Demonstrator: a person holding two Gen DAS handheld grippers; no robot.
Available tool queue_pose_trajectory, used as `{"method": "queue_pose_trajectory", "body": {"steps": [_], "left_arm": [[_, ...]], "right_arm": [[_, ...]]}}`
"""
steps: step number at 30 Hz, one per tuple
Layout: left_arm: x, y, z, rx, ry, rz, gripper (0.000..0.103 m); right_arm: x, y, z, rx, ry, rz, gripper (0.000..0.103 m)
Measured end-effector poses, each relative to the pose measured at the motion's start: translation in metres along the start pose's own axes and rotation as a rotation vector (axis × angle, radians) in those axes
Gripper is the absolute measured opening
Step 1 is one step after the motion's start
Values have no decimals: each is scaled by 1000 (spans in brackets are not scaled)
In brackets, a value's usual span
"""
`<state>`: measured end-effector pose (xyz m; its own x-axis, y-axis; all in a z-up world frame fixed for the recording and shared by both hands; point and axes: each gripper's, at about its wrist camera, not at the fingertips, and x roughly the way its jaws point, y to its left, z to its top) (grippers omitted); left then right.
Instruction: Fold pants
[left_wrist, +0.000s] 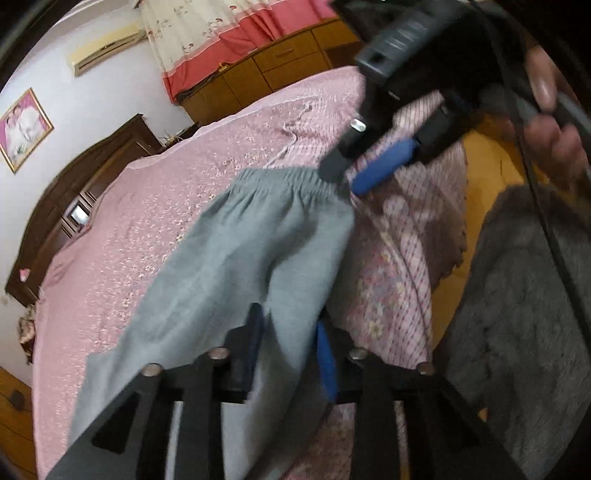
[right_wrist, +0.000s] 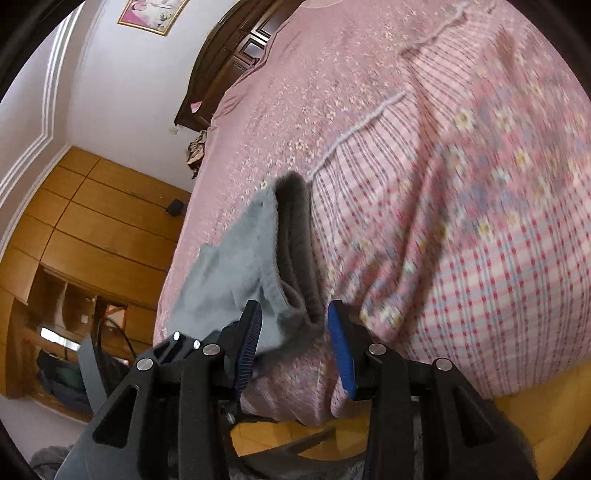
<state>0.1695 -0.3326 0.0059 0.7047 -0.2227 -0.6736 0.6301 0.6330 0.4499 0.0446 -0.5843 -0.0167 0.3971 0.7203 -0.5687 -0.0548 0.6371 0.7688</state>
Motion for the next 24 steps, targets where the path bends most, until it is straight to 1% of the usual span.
{"method": "queue_pose_trajectory", "body": {"steps": [3, 4, 5, 6, 7, 8, 9, 10, 11, 12, 14, 15, 17, 21, 22, 23, 24], "left_arm": [[-5, 0, -11, 8, -2, 20, 40], [-6, 2, -14, 3, 1, 24, 41], [-8, 4, -18, 1, 2, 32, 44], [-9, 5, -21, 1, 2, 39, 48], [-11, 9, -25, 2, 4, 53, 50], [-12, 12, -30, 3, 5, 69, 53], [-14, 15, -34, 4, 6, 75, 54], [-15, 18, -40, 6, 9, 78, 54], [-14, 22, -44, 4, 16, 71, 51], [-14, 25, -47, -1, 19, 57, 33], [-18, 29, -52, -21, 30, 36, 6], [-19, 31, -53, -29, 40, 23, 6], [-25, 30, -53, -19, 32, 26, 6], [-39, 30, -52, -8, 23, 25, 6], [-40, 30, -54, 0, 24, 39, 6], [-38, 30, -55, 5, 24, 57, 8], [-37, 31, -55, 10, 30, 68, 13]], "right_arm": [[9, 8, 6, -42, 14, -59, 38], [12, 11, 7, -60, 18, -88, 35], [13, 13, 8, -77, 19, -112, 24], [13, 16, 7, -93, 19, -132, 21], [11, 21, 7, -122, 9, -164, 21], [8, 27, 3, -153, 0, -189, 18], [5, 34, 1, -187, -6, -218, 15], [3, 41, -1, -221, -8, -248, 15], [1, 47, -3, -247, -12, -277, 13], [-2, 54, -4, -279, -17, -312, 9], [-8, 63, -7, -310, -22, -334, 4], [-9, 67, -8, -317, -23, -331, 2], [-14, 73, -7, -321, -24, -300, 2], [-23, 71, -7, -298, -31, -280, 3], [-22, 68, -7, -275, -13, -263, 6], [-18, 66, -4, -260, -2, -258, 14], [-15, 60, -4, -244, 7, -254, 22]]}}
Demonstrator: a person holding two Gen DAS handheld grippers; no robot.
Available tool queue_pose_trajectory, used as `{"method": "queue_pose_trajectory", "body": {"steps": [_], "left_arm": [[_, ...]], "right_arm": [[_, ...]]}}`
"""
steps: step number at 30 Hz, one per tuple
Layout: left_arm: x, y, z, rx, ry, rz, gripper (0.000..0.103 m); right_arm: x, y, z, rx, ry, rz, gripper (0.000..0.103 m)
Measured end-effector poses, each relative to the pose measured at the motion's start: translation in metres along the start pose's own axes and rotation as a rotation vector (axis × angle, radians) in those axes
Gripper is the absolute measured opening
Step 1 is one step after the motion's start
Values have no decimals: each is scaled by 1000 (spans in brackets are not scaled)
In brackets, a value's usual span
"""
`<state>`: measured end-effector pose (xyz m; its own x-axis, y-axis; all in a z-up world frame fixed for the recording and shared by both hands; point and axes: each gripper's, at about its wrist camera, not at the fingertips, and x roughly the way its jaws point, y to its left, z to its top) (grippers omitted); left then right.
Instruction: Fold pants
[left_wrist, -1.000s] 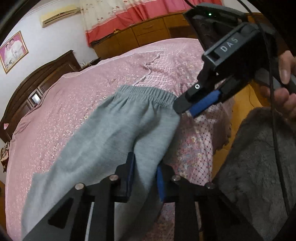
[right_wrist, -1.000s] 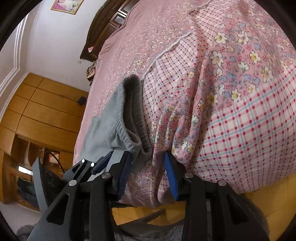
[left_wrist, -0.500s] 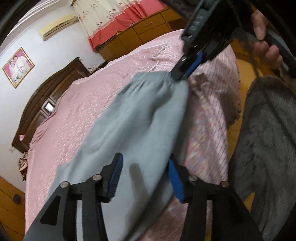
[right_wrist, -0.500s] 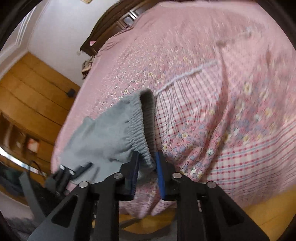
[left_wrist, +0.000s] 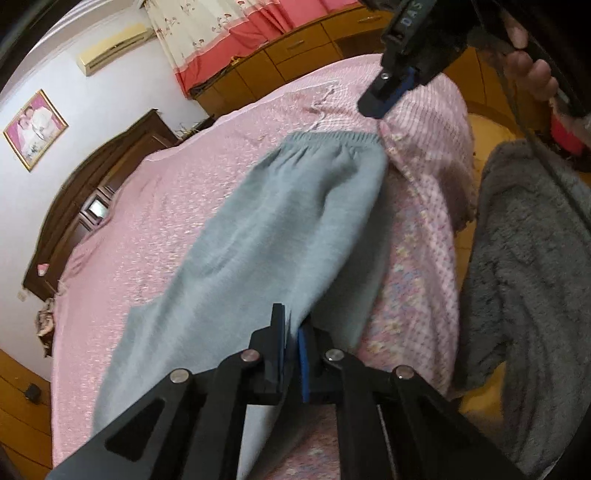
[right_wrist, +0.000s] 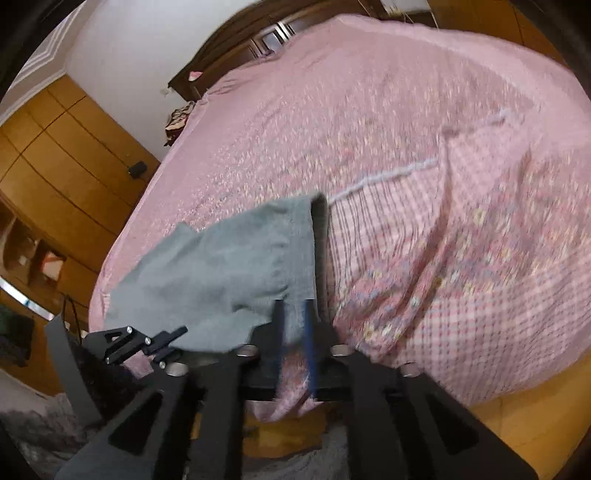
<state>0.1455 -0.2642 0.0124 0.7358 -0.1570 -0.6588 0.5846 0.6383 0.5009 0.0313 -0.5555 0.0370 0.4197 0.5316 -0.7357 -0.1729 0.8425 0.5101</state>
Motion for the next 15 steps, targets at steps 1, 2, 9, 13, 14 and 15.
{"method": "queue_pose_trajectory", "body": {"steps": [1, 2, 9, 13, 14, 15], "left_arm": [[4, 0, -3, 5, 21, 16, 19], [9, 1, -7, 6, 47, 26, 27], [1, 13, -25, -30, 44, 5, 5], [-4, 18, -25, -47, 35, -11, 3], [-5, 18, -25, -45, 33, -10, 3], [-6, 18, -25, -42, 32, -9, 3]], "right_arm": [[3, -1, -2, 6, 7, 3, 24], [6, -2, -5, 10, 15, 7, 24], [17, -10, -14, 62, 25, 45, 31], [18, -23, -15, 135, 19, 80, 31], [18, -27, -15, 158, 16, 92, 31], [18, -32, -17, 175, 13, 99, 31]]}}
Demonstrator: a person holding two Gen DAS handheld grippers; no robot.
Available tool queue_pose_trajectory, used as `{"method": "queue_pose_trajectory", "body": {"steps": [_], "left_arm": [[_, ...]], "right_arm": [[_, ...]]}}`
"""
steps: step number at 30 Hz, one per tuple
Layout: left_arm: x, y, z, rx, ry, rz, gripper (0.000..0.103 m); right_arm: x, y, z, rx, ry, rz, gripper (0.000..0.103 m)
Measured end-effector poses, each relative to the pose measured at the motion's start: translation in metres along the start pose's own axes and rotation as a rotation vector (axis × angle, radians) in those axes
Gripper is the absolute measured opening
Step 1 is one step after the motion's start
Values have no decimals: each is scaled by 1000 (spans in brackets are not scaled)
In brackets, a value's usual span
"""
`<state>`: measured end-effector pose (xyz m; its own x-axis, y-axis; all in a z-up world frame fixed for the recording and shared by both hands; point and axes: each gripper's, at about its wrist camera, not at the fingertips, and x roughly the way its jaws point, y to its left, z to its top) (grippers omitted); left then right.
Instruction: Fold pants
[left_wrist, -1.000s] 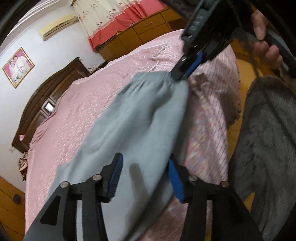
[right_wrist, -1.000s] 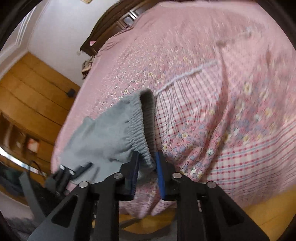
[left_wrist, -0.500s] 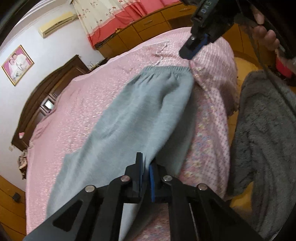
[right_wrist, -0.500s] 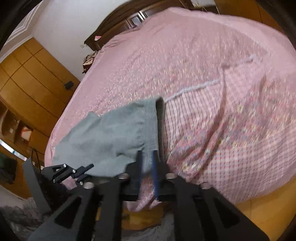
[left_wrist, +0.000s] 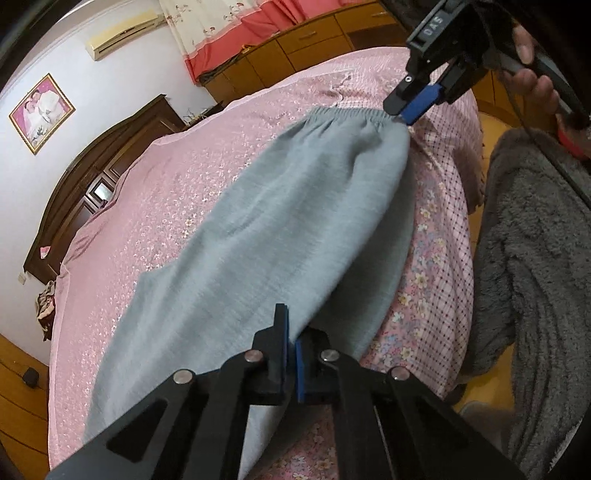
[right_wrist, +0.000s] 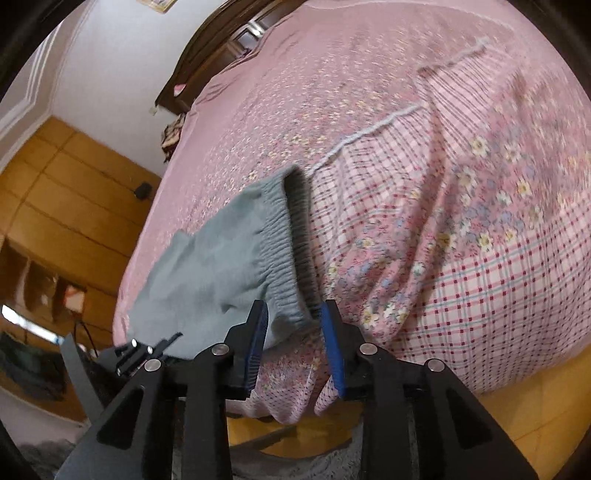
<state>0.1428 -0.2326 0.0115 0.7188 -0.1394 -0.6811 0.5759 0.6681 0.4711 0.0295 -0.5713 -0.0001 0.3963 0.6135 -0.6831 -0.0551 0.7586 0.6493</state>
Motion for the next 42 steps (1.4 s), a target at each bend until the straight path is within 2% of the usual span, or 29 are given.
{"method": "queue_pose_trajectory", "body": {"steps": [4, 8, 9, 12, 15, 20, 23, 25, 26, 27, 28, 29, 31, 32, 33, 35, 36, 37, 39, 41, 42], "left_arm": [[-2, 3, 0, -4, -4, -5, 3], [-6, 4, 2, -14, -8, -12, 3], [-5, 5, 2, -12, -9, -12, 3], [-6, 3, 2, 8, 10, -30, 3], [-14, -2, 2, 64, 14, -21, 3], [-22, -10, -2, 127, 31, -27, 3], [0, -28, -7, 170, 71, -21, 3], [12, -38, -11, 187, 84, 9, 3], [12, -41, -13, 191, 76, 23, 3], [9, -42, -14, 188, 69, 25, 5], [3, -40, -14, 171, 67, 5, 8], [-5, -34, -15, 127, 71, -48, 13], [-21, -17, -16, 12, 69, -178, 23], [-30, -3, -17, -72, 49, -238, 31], [-35, 7, -17, -123, 29, -255, 43], [-38, 31, -21, -256, -64, -242, 58], [-31, 38, -23, -296, -71, -227, 59], [-19, 41, -25, -318, -44, -227, 59], [18, 40, -35, -351, 66, -244, 52], [25, 36, -42, -363, 31, -235, 53], [23, 34, -43, -362, 21, -227, 53]], "right_arm": [[5, -10, 2, 51, 2, 43, 31], [12, -6, 2, 42, 25, 21, 31], [11, -5, 2, 45, 17, 21, 29], [5, 5, 2, 2, -17, 20, 11], [0, 18, -1, -42, -21, -8, 10], [0, 24, -5, -75, -9, -29, 10], [24, 13, -2, -67, 48, -81, 11], [29, 8, 0, -56, 48, -65, 12], [27, 5, 1, -40, 40, -47, 17], [24, 3, 1, -28, 28, -37, 30], [19, 2, 1, -25, 18, -41, 39], [16, -1, 1, -22, 15, -41, 47], [13, -6, -1, -4, 29, 25, 48], [15, -9, -1, 4, 44, 68, 49], [19, -10, 0, 7, 64, 105, 50], [35, -11, 0, 2, 90, 83, 50], [41, -13, 1, 6, 95, 84, 50], [49, -16, 4, 24, 94, 100, 50], [57, -20, 10, 59, 98, 133, 51], [56, -18, 12, 46, 106, 137, 50], [55, -18, 11, 36, 105, 130, 44]]}}
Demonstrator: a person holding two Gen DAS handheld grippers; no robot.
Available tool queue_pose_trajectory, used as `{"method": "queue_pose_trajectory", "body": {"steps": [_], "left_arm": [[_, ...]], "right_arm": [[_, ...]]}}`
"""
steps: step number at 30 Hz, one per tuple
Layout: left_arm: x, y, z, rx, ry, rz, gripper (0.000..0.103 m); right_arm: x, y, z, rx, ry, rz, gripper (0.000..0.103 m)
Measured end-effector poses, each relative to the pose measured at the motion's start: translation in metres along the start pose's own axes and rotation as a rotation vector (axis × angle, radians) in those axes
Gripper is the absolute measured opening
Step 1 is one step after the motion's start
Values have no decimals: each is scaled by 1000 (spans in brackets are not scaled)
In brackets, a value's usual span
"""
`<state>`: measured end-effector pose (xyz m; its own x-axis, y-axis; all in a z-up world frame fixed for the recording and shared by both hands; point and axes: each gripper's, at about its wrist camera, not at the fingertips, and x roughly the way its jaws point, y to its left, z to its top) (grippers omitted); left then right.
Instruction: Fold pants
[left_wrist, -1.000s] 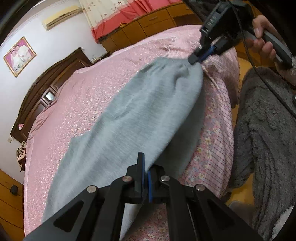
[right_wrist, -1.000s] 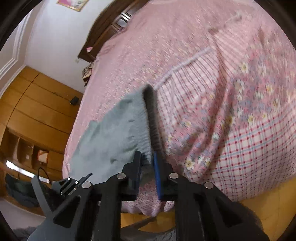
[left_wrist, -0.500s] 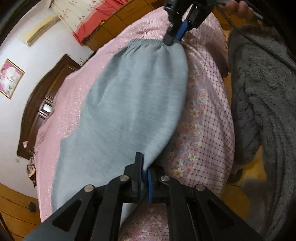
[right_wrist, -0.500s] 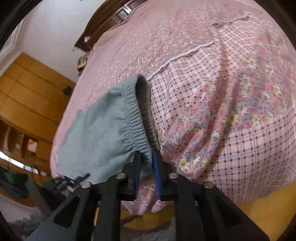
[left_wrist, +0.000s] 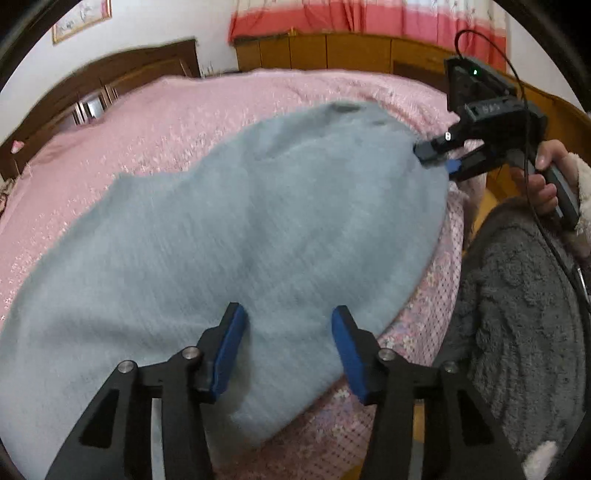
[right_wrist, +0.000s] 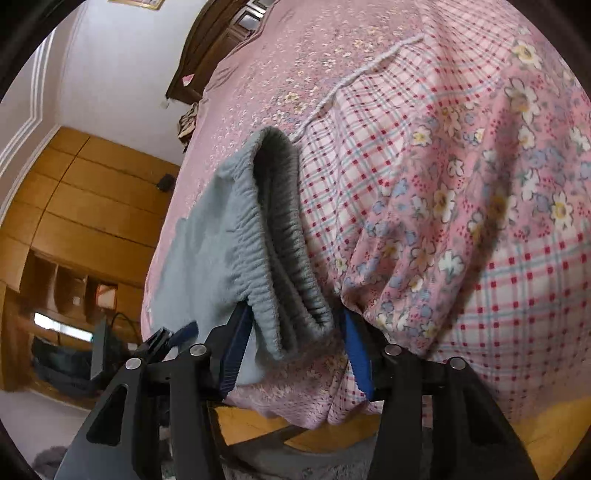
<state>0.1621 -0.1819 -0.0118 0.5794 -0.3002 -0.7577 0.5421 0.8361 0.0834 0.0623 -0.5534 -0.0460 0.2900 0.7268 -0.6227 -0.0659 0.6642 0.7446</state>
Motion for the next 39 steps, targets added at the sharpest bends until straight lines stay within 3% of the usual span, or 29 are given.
{"method": "queue_pose_trajectory", "body": {"steps": [3, 5, 9, 13, 16, 18, 20, 23, 25, 26, 28, 32, 33, 35, 36, 37, 38, 39], "left_arm": [[-3, -5, -2, 7, -6, 14, 53], [-3, -3, 0, 9, 1, 6, 53], [-9, 6, 7, -13, 20, -27, 53], [-25, 25, 12, -58, 36, -53, 53], [-47, 42, 24, -127, 13, -119, 53], [-59, 56, 40, -169, -29, -166, 71], [-58, 61, 56, -190, -68, -178, 77], [-29, 53, 64, -153, -61, -155, 77], [-2, 45, 57, -119, -8, -106, 59], [2, 45, 54, -125, 9, -112, 42], [-13, 53, 53, -158, -26, -160, 42], [-52, 76, 54, -182, -129, -110, 66], [-58, 81, 53, -168, -150, -84, 68], [-65, 95, 51, -140, -182, -5, 69], [-64, 105, 51, -159, -185, 26, 69], [-61, 118, 51, -200, -176, 28, 69], [-57, 125, 52, -232, -166, 16, 68], [-49, 141, 48, -285, -144, 4, 68]], "right_arm": [[-2, 6, -5, -27, -11, -15, 26], [-5, 12, -9, -51, -28, -27, 22], [-16, 35, -15, -111, -59, -66, 20], [-19, 57, -14, -126, -27, -180, 20], [-24, 85, -9, -180, -44, -202, 19], [-25, 98, -3, -225, -46, -227, 19], [-26, 95, 4, -215, -56, -229, 21], [-16, 77, 14, -168, -27, -313, 39], [-19, 75, 11, -191, -31, -328, 48], [-23, 81, 9, -222, -49, -343, 48], [-30, 96, 7, -298, -79, -418, 48], [-43, 136, 18, -406, -170, -638, 49], [-43, 152, 20, -422, -216, -636, 49], [-23, 184, 27, -449, -185, -435, 49], [1, 202, 31, -457, -133, -297, 48], [18, 211, 33, -462, -103, -233, 47], [45, 222, 36, -475, -57, -172, 41], [67, 227, 38, -486, -25, -144, 24]]}}
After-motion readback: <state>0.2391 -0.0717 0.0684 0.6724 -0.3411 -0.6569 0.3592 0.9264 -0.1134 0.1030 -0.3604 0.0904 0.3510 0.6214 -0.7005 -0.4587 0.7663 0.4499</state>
